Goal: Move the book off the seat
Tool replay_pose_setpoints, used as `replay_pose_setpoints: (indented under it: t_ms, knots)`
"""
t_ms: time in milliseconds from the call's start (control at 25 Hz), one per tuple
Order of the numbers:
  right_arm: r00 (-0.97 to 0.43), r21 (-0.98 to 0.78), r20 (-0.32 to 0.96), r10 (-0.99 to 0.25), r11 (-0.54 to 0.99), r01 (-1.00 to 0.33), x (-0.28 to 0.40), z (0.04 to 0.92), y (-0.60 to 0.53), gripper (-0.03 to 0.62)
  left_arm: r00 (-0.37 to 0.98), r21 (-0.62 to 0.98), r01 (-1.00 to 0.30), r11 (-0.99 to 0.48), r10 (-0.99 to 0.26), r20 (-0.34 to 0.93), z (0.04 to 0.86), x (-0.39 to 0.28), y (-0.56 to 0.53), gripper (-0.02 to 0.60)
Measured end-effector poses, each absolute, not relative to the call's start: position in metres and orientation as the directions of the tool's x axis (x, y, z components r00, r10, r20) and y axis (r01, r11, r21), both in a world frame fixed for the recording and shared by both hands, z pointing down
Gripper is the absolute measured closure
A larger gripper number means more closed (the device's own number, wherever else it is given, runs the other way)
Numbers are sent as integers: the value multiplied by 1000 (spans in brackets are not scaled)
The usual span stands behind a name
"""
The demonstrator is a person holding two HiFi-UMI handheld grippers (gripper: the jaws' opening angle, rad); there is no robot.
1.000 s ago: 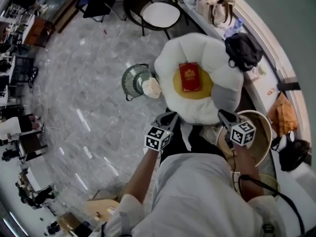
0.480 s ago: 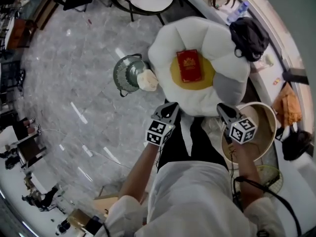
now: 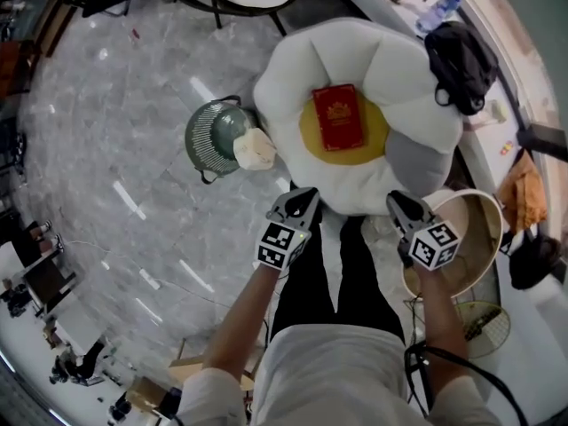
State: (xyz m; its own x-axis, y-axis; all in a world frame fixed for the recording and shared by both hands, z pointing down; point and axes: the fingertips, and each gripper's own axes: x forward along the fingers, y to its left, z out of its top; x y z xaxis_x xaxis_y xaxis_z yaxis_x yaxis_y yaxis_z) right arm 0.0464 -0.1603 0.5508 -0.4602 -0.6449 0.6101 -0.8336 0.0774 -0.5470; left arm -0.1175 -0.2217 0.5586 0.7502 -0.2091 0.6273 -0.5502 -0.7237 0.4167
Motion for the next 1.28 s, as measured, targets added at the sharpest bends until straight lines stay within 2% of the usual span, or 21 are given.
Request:
replay_pose_setpoints:
  t_ms: [520,760,920,1280]
  knots:
    - [-468,-550,648,-601,55,-833,51,678,-192,540,736,437,-551,-711,-167,657,688,-115,-248,577]
    - [-478,-546,666,-573,61,-835,54,726,-197,509,740,452,-527,-720,-128,660,731,-109,-253,575]
    - [-482,-538,676,-557,73,-840,54,761,-201,494,737,457,-524,-718,-114,667,764,-104,-259,532]
    - [-491,-518,714,-499,96,-850,52,848,-208,454,722,476,-513,-714,-59,690,844,-88,-259,506]
